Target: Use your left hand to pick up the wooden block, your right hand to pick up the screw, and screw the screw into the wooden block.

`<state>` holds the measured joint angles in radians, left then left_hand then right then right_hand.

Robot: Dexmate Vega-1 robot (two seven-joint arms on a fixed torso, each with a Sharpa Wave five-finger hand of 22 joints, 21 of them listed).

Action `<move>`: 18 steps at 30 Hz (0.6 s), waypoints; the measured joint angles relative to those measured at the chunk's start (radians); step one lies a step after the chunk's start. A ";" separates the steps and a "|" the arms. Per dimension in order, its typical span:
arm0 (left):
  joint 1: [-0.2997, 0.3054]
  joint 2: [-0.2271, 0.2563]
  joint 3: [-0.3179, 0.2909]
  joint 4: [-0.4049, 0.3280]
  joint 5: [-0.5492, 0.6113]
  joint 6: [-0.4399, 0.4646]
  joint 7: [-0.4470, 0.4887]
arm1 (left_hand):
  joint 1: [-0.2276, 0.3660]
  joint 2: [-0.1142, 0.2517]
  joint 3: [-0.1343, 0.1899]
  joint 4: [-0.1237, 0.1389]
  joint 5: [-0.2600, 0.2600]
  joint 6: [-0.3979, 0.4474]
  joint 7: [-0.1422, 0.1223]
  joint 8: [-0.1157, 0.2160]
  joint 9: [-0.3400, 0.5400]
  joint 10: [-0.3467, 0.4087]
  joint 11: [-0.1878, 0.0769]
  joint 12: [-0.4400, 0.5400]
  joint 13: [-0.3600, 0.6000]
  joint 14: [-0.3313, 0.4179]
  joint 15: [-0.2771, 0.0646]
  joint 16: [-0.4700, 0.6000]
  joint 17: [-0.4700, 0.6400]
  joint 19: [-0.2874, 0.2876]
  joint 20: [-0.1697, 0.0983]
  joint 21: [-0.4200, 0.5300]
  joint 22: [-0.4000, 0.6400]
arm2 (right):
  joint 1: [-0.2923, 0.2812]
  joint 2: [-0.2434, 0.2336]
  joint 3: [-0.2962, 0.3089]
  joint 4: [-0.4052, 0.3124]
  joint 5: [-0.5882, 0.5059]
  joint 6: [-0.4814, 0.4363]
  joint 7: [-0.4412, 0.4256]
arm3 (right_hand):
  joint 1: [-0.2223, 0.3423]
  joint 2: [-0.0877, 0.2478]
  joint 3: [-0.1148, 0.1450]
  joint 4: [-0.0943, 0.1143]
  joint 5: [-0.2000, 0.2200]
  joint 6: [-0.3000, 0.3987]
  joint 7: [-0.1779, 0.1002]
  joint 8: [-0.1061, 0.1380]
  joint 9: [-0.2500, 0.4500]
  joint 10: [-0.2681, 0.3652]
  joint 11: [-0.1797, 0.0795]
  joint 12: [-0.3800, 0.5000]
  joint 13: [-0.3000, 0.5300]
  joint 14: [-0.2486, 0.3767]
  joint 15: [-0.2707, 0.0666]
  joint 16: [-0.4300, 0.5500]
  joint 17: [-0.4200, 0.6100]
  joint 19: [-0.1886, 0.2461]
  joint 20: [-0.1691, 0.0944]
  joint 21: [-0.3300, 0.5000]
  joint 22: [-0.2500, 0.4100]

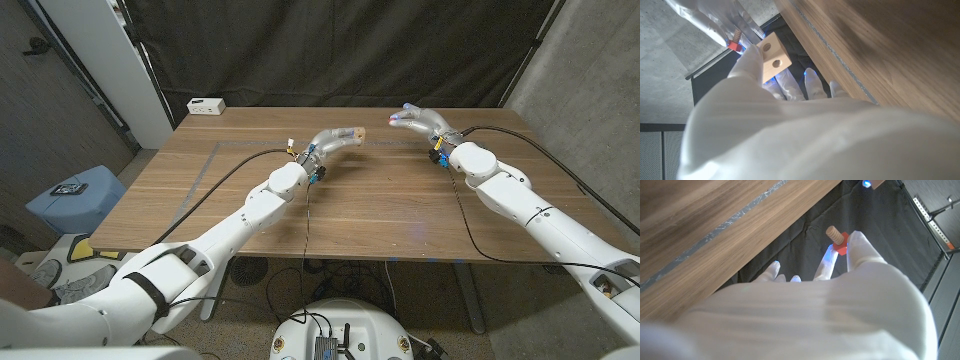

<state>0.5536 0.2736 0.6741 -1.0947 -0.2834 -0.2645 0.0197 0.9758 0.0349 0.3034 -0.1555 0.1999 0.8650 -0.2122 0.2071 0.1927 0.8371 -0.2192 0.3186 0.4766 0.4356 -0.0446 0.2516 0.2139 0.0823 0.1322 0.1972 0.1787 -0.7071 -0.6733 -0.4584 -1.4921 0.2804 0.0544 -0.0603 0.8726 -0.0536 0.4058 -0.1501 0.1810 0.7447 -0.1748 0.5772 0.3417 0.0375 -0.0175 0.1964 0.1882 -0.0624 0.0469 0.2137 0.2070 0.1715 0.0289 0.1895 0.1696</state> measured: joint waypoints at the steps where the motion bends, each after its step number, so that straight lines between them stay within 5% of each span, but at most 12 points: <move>1: 0.003 0.000 -0.001 -0.005 -0.001 0.001 0.002 | 0.000 0.000 0.000 0.000 0.000 0.000 0.000 -0.001 0.000 0.000 0.000 0.000 0.000 0.000 0.000 0.000 0.000 0.000 0.000 0.000 0.000 | -0.002 0.002 0.002 -0.002 0.007 0.002 -0.003 | 0.000 0.000 0.000 0.000 0.000 0.000 0.000 0.000 0.000 0.000 0.000 0.000 0.000 0.000 0.000 0.000 0.000 0.000 0.000 0.000 0.000; 18: 0.028 -0.008 -0.009 -0.037 -0.017 0.008 0.024 | 0.004 0.004 -0.004 0.005 0.000 -0.003 0.003 0.000 0.001 0.003 0.000 -0.006 0.000 0.000 0.000 0.000 0.000 0.000 0.000 0.000 0.000 | -0.052 0.055 0.032 -0.029 0.074 0.051 -0.073 | 0.005 0.005 -0.003 -0.003 0.000 0.005 0.005 0.011 0.004 0.005 0.005 0.000 0.000 0.003 0.003 0.005 0.000 0.005 0.005 0.000 0.000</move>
<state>0.5813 0.2659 0.6648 -1.1318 -0.3001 -0.2570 0.0438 0.9799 0.0391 0.2994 -0.1509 0.1996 0.8616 -0.2088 0.2075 0.1933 0.8400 -0.2191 0.3127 0.4766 0.4356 -0.0446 0.2516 0.2140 0.0823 0.1322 0.1972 0.1788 -0.7594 -0.6185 -0.4268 -1.5210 0.3547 0.1053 -0.1329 0.8781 -0.0482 0.4023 -0.1536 0.1810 0.7501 -0.1694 0.5883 0.3460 0.0427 -0.0124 0.1964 0.1882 -0.0590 0.0502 0.2184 0.2070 0.1770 0.0343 0.1895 0.1696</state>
